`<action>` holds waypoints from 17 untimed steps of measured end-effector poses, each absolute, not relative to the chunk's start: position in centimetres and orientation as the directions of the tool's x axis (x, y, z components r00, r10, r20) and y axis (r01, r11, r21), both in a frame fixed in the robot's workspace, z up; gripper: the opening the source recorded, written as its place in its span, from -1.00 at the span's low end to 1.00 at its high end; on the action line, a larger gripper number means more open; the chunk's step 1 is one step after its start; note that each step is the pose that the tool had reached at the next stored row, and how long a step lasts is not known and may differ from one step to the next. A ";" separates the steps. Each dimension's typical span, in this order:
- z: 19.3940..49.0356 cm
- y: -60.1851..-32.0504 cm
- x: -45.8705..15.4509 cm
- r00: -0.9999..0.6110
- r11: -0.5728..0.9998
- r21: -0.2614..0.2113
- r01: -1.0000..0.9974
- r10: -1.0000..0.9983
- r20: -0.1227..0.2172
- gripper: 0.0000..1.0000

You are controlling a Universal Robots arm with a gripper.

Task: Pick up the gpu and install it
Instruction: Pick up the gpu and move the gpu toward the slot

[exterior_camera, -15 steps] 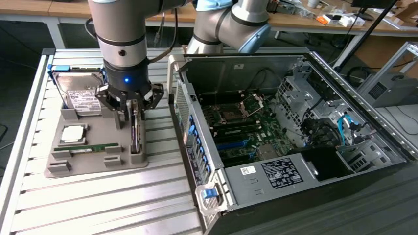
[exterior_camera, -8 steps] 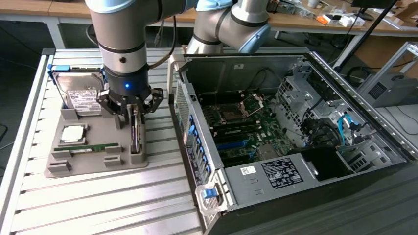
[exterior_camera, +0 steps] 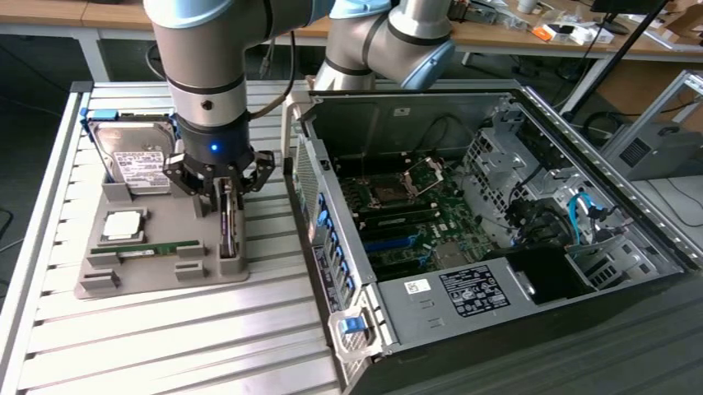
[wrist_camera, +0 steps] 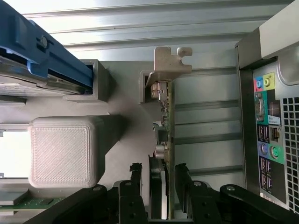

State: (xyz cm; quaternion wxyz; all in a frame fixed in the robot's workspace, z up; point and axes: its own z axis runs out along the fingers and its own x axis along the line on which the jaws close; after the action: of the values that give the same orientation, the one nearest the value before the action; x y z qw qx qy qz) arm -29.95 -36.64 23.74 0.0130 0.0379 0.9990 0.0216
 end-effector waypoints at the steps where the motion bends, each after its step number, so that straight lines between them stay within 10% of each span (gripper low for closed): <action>1: 23.7 -36.6 -29.9 -0.997 0.996 0.044 0.075 0.076 -0.024 -0.15; 17: 23.7 -36.6 -29.9 -0.997 0.996 0.044 0.075 0.076 -0.024 -0.40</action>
State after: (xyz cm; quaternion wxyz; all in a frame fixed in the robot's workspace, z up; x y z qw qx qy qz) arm -29.95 -36.64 23.73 0.0131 0.0379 0.9990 0.0217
